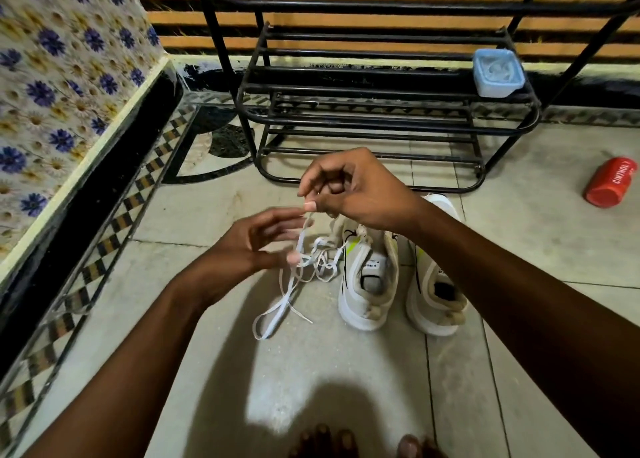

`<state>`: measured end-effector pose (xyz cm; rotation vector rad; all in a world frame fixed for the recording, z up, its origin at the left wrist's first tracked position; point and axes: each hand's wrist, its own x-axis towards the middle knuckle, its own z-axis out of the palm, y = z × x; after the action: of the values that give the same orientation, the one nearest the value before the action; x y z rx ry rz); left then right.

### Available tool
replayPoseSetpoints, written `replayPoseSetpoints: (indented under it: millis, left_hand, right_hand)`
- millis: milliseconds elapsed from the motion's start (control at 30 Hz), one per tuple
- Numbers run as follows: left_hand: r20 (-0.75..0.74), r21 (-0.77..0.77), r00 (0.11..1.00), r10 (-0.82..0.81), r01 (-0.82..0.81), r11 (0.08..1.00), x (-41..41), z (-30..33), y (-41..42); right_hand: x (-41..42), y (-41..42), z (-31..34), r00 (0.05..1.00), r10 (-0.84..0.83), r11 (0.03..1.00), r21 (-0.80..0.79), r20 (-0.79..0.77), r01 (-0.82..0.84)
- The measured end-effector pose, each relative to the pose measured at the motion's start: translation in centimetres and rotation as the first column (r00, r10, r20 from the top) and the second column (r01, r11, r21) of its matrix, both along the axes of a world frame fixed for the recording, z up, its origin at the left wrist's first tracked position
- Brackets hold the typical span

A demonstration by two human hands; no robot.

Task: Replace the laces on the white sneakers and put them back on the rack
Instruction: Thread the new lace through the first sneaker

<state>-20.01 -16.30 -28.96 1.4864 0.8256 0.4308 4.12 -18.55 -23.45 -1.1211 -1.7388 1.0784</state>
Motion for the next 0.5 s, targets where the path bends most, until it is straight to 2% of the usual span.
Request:
replayPoseSetpoints:
  millis: [33,100,167,233,267,333,367,400,433,500]
  left_hand:
    - [0.121,-0.043,0.993,-0.001,0.006,0.999,0.8,0.6,-0.2]
    - [0.186,-0.064,0.982,0.029,-0.017,0.998,1.5,1.0,-0.5]
    - [0.092,-0.046,0.996,0.006,-0.001,0.999,0.6,-0.1,-0.1]
    - [-0.158,-0.058,0.967,-0.198,0.191,0.98,-1.1,-1.3,0.3]
    - [-0.32,-0.112,0.886,-0.334,0.315,0.942,-2.1,-1.7,0.4]
    - [-0.623,-0.234,0.601,-0.5,0.467,0.853,-4.0,-3.0,0.4]
    - [-0.719,-0.236,0.493,-0.49,0.489,0.84,-4.7,-3.5,0.6]
    - [-0.774,-0.182,0.466,-0.43,0.486,0.855,-5.0,-3.7,0.8]
    - [-0.786,-0.089,0.514,-0.344,0.457,0.885,-5.0,-3.8,1.1]
    - [-0.667,0.08,0.729,-0.154,0.276,0.958,-4.0,-3.2,1.3]
  right_hand:
    - [0.0,0.1,0.2,1.0,-0.004,1.0,0.006,0.001,0.004]
    - [0.3,0.2,0.6,0.999,-0.033,0.999,-0.001,-0.015,0.033]
    - [0.7,0.4,1.1,0.996,-0.075,0.997,-0.001,-0.038,0.075]
    - [1.2,0.6,1.4,0.993,-0.107,0.994,0.022,-0.045,0.108]
    - [1.4,0.7,1.6,0.992,-0.115,0.993,0.031,-0.043,0.117]
    - [1.4,0.7,1.7,0.993,-0.114,0.993,0.039,-0.037,0.115]
    - [1.3,0.8,1.7,0.994,-0.105,0.993,0.041,-0.036,0.107]
    - [1.1,0.8,1.5,0.995,-0.094,0.995,0.04,-0.035,0.096]
    - [0.8,0.7,1.4,0.996,-0.081,0.996,0.036,-0.034,0.083]
    - [0.2,0.5,1.0,0.998,-0.053,0.998,0.027,-0.026,0.054]
